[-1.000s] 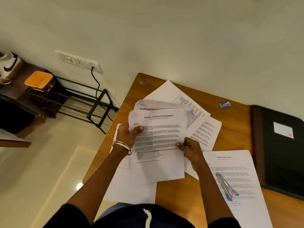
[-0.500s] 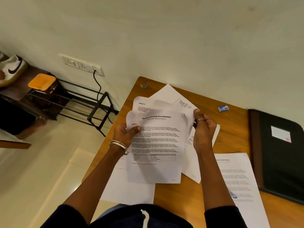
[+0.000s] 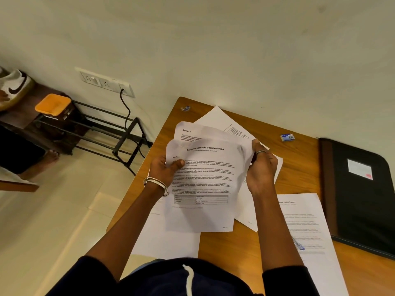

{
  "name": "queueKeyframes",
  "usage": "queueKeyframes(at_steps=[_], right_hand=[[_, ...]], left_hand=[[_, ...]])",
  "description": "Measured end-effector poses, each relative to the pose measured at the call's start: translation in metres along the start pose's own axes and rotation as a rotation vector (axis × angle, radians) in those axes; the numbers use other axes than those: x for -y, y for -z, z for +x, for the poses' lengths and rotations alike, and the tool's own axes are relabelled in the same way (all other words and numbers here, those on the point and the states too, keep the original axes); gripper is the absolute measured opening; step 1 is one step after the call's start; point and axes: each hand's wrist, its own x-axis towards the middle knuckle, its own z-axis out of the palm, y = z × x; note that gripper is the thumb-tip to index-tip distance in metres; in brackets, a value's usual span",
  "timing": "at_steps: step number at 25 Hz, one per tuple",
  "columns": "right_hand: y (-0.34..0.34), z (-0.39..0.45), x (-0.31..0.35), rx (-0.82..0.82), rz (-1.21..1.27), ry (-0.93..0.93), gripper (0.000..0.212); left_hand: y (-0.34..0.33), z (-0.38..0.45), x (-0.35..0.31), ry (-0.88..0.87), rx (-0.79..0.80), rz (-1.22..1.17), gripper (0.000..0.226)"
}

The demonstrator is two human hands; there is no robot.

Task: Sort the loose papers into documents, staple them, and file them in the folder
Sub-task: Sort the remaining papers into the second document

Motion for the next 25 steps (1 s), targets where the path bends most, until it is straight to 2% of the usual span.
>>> queueKeyframes(at_steps=[5, 9, 12, 16, 19, 21, 24, 25], right_hand=[[0.005, 0.001, 0.002, -0.062, -0.032, 0.027, 0.009], [0.008, 0.002, 0.001, -0.041, 0.016, -0.027, 0.005], [0.01, 0.006, -0.004, -0.085, -0.095, 0.005, 0.003], [0.012, 0.009, -0.009, -0.069, -0.034, -0.05, 0.005], [0.013, 0.011, -0.01, -0.133, -0.087, -0.038, 0.004], [0.015, 0.011, -0.012, -0.091, -0.104, -0.056, 0.021], [0.022, 0.008, -0.02, 0.114, -0.238, -0.116, 0.073], [0.025, 0.006, -0.024, 0.172, -0.303, -0.111, 0.075]], left_hand=[[0.0, -0.003, 0.002, -0.01, 0.025, -0.003, 0.033], [0.0, -0.002, 0.004, 0.001, 0.028, 0.004, 0.036], [0.0, -0.001, 0.006, 0.014, 0.044, 0.03, 0.038], [0.0, -0.002, 0.006, 0.019, 0.053, 0.005, 0.035], [0.001, -0.002, 0.009, 0.022, 0.076, -0.008, 0.035], [0.0, -0.003, 0.01, 0.018, 0.08, -0.019, 0.032], [0.0, -0.002, 0.008, 0.048, 0.024, -0.143, 0.02], [0.0, -0.003, 0.006, 0.062, -0.001, -0.213, 0.02]])
